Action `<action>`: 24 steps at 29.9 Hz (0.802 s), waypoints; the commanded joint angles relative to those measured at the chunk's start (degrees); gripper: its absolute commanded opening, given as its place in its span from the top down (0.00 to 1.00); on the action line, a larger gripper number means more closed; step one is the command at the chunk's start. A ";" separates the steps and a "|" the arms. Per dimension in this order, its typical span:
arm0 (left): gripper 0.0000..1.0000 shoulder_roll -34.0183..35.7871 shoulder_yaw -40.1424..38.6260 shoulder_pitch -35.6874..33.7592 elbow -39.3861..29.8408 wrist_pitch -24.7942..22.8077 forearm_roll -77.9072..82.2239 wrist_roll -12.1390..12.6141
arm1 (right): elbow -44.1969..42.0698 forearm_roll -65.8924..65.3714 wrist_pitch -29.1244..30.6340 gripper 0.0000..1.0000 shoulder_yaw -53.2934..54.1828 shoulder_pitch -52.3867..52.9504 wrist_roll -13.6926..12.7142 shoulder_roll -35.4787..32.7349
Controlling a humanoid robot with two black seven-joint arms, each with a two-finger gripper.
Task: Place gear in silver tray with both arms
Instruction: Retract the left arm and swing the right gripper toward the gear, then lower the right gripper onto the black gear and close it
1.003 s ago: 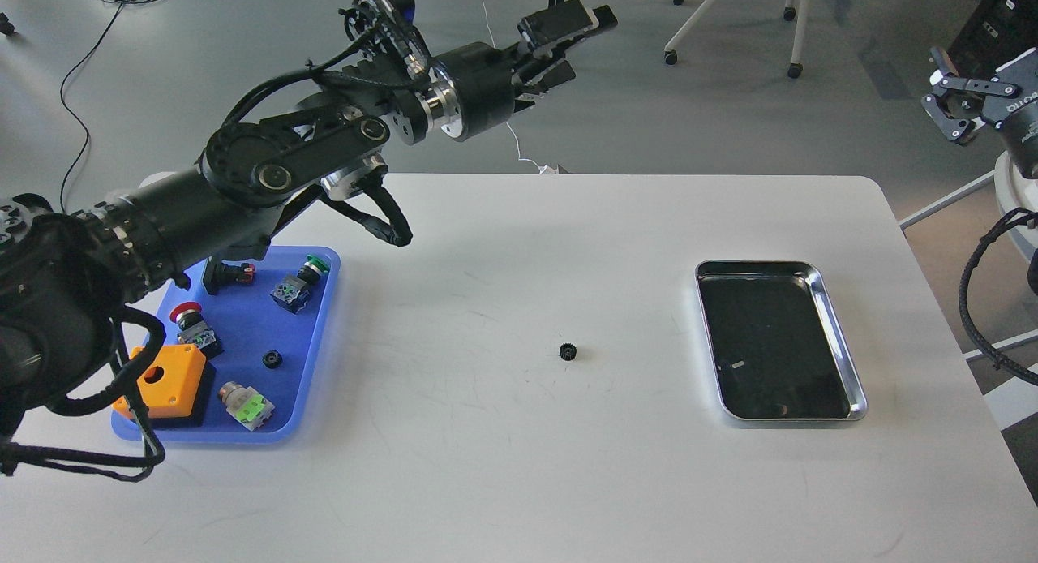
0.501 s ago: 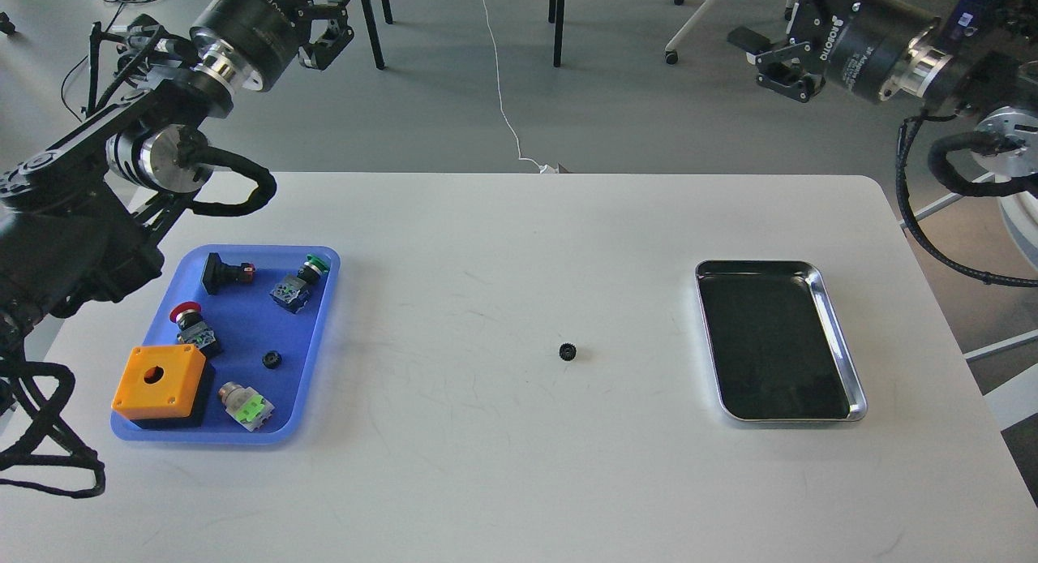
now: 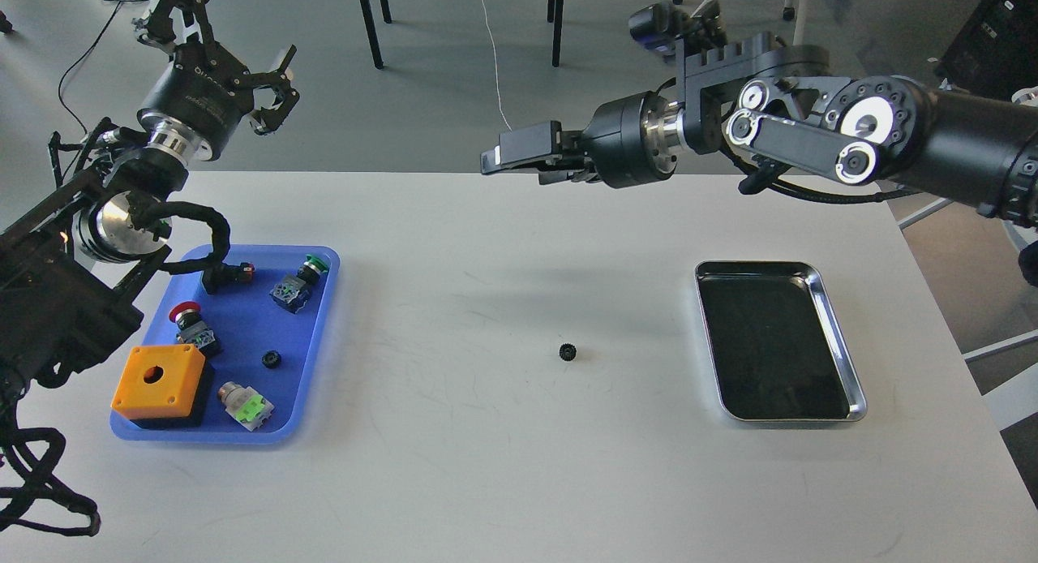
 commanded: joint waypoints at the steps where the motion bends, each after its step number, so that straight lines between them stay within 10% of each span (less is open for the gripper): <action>1: 0.02 0.86 -0.10 0.71 -0.67 -0.15 -0.01 0.06 | -0.08 -7.49 -2.45 0.01 -8.40 0.26 3.21 7.60; 24: 0.02 1.91 -0.10 1.68 -1.73 -0.93 0.08 -0.03 | -0.43 -21.13 -10.55 0.16 -22.75 -5.45 5.21 7.97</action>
